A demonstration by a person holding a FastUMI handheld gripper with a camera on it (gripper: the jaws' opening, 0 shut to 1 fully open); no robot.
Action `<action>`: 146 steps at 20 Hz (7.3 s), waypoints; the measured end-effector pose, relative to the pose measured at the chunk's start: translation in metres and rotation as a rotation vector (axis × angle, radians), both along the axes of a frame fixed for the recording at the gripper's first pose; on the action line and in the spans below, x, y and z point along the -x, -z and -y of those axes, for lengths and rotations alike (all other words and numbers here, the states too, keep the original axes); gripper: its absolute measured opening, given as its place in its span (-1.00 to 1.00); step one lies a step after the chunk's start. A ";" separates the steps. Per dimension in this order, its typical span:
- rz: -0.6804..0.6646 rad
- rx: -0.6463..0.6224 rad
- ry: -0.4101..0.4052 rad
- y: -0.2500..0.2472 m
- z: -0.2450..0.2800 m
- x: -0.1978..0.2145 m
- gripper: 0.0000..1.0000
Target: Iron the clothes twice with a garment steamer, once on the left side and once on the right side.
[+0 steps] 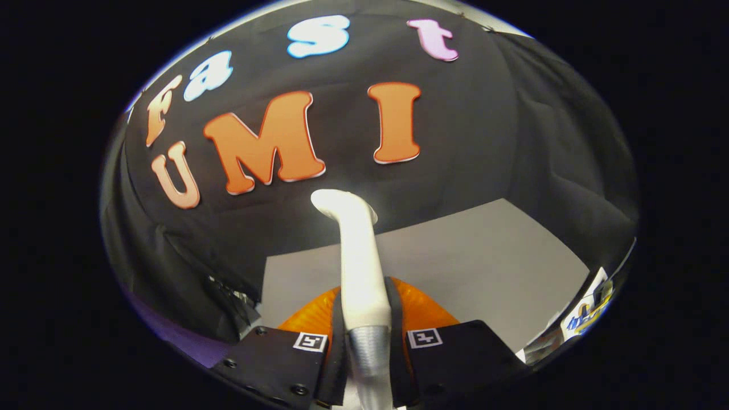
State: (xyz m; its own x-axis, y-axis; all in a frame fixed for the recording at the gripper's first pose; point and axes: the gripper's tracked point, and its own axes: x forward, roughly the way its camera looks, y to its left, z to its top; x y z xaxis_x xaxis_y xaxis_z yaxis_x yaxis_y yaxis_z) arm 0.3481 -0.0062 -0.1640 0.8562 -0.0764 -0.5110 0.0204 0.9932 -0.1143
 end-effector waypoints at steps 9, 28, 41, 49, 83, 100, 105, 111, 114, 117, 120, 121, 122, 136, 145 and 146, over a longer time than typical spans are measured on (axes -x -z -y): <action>0.313 -0.008 0.146 -0.106 -0.044 0.217 -0.25; 0.527 0.051 0.111 -0.118 -0.253 0.442 -0.26; 0.458 0.141 0.061 -0.075 -0.265 0.424 -0.26; 0.377 0.176 0.085 -0.029 -0.249 0.432 -0.26; -0.042 0.173 0.165 0.198 -0.205 0.493 -0.26; -0.251 0.158 0.189 0.310 -0.186 0.543 -0.25; -0.257 0.134 0.196 0.313 -0.185 0.548 -0.25; -0.188 0.102 0.204 0.274 -0.188 0.551 -0.25; -0.109 0.081 0.225 0.236 -0.186 0.550 -0.25; -0.024 0.082 0.231 0.187 -0.187 0.547 -0.25; 0.064 0.075 0.233 0.137 -0.197 0.545 -0.26; 0.096 0.072 0.231 0.119 -0.203 0.542 -0.26; 0.130 0.068 0.227 0.102 -0.209 0.540 -0.26; 0.453 0.032 -0.024 -0.043 -0.377 0.489 -0.26; 0.510 0.095 -0.098 -0.036 -0.445 0.467 -0.26; 0.512 0.099 -0.097 -0.033 -0.447 0.467 -0.27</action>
